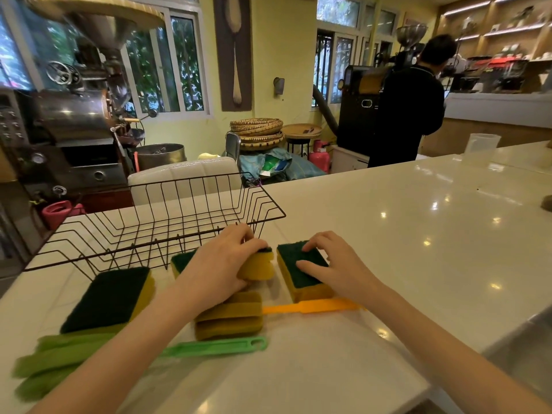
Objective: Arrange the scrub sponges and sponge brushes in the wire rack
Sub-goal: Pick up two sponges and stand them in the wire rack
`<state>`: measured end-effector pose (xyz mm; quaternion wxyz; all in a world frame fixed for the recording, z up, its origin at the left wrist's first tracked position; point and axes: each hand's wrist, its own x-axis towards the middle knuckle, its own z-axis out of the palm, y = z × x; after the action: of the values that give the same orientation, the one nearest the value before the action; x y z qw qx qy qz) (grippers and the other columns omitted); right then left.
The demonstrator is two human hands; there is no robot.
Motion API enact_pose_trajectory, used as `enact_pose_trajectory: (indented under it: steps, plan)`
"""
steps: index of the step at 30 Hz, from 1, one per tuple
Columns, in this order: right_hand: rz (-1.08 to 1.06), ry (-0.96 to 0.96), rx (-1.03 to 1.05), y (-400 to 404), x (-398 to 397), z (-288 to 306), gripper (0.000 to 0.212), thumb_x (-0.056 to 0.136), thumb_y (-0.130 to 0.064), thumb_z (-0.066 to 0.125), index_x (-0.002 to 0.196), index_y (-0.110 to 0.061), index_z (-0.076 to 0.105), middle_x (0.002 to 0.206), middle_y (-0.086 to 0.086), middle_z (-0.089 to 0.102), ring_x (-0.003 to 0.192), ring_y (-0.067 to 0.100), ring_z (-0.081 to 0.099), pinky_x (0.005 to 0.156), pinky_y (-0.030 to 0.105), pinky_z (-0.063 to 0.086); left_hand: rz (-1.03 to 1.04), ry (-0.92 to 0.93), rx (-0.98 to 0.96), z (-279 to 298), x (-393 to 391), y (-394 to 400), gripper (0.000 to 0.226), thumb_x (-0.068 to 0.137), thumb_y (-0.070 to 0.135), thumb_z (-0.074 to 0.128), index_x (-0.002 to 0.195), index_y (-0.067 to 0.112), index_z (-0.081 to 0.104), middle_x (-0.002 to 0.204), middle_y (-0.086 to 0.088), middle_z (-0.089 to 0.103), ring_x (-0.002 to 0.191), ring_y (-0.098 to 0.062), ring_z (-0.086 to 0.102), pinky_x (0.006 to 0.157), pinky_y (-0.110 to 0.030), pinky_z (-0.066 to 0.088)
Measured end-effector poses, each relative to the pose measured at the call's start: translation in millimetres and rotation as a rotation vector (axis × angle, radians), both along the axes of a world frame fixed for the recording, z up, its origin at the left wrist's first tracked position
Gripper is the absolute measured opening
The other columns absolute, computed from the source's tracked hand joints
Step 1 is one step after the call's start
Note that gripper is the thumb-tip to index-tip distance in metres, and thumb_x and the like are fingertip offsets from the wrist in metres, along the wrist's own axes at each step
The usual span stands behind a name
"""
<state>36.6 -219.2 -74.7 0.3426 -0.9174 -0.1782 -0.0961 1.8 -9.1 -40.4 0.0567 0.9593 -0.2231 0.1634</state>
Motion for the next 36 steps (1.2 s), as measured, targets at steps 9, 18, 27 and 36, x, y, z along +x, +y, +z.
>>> enact_pose_trajectory:
  steps: [9,18,27,36]
  plan:
    - [0.189,0.001,-0.122,4,2,8,0.010,0.088,-0.019,0.050,0.097,-0.021,0.056,0.131,0.004,0.054,0.124,0.017,0.045,0.096,0.025,0.038,-0.055,0.241,0.015,17,5,-7,0.050,0.074,0.044,0.063,0.121,0.030,0.050,0.121,0.004,0.050,0.112,-0.014,0.044,0.096,-0.033,0.040]
    - [0.273,0.305,-0.181,-1,8,30,0.023,0.080,-0.023,0.058,0.101,-0.027,0.050,0.125,0.004,0.051,0.104,0.020,0.051,0.089,0.034,0.047,-0.096,0.318,0.011,17,18,-17,0.044,0.077,0.036,0.064,0.114,0.014,0.057,0.122,-0.002,0.051,0.108,-0.016,0.047,0.092,-0.028,0.043]
    - [0.364,0.432,-0.492,4,20,55,0.059,0.052,-0.030,0.070,0.104,-0.028,0.043,0.120,0.003,0.042,0.100,0.020,0.047,0.073,0.026,0.050,-0.061,0.621,0.049,27,44,-18,0.037,0.065,0.041,0.074,0.091,0.026,0.051,0.106,0.002,0.051,0.093,-0.016,0.046,0.066,-0.020,0.038]
    - [0.364,0.376,-0.580,3,34,71,0.049,0.064,-0.020,0.076,0.103,-0.025,0.047,0.112,0.000,0.044,0.097,0.020,0.045,0.068,0.021,0.041,-0.030,0.583,0.045,44,53,-14,0.046,0.062,0.051,0.072,0.093,0.026,0.049,0.099,0.004,0.051,0.089,-0.013,0.048,0.070,-0.023,0.042]
